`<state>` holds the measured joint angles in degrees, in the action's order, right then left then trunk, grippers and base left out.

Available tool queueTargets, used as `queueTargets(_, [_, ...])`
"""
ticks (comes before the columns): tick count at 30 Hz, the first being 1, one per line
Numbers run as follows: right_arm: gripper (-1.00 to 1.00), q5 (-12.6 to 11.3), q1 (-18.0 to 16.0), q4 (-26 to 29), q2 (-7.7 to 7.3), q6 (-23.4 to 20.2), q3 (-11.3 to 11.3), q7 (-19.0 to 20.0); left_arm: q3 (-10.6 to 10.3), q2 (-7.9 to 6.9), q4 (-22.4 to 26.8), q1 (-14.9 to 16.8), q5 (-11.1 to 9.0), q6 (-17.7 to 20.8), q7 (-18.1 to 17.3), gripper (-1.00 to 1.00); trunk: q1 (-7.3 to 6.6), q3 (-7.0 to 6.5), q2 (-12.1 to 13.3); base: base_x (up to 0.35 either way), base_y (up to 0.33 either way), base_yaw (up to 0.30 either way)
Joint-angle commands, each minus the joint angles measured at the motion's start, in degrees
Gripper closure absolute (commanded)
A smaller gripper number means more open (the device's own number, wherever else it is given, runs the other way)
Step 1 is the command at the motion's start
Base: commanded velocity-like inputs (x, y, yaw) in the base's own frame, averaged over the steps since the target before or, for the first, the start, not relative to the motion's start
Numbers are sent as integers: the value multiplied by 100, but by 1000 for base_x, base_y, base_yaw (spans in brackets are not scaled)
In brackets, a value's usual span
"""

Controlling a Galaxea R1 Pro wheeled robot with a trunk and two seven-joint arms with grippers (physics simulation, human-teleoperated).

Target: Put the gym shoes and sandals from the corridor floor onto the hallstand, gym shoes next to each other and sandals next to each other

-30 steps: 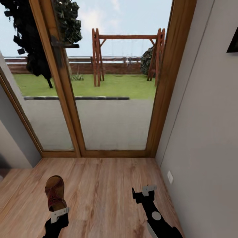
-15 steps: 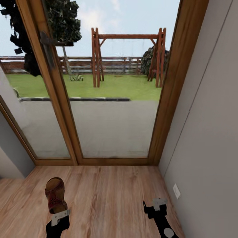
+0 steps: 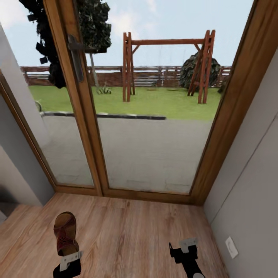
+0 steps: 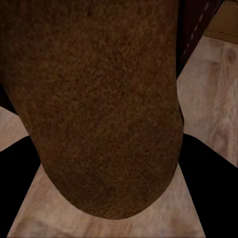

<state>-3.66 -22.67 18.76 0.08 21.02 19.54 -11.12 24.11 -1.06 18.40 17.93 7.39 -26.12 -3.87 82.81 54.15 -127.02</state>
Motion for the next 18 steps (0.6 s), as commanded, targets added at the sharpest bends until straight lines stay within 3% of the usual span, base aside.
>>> queueTargets(1, [-100,-42,-4,-48,6,16,48,-40,39,6,1,7,42,-26,-34,100,-1,5,-2,14,11,278])
queueTargets(5, [-100,-142,-2,-119,18,36,34,-40,30,22,34,8,40,-30,-35,100,-1,5,-2,4,3,279])
queueTargets(8, [-100,-319,-3,-166,-3,41,18,-40,35,-61,16,-17,56,-26,-35,100,-1,5,-2,0,0,279])
queueTargets(13, [-100,-375,-5,-170,5,42,6,-47,34,-267,21,-224,47,-29,-47,100,-1,5,-2,0,0,279])
queueTargets(18, [-100,-379,-4,-189,31,42,16,-48,30,-316,4,-367,42,-33,-73,100,-1,5,-2,108,0,279])
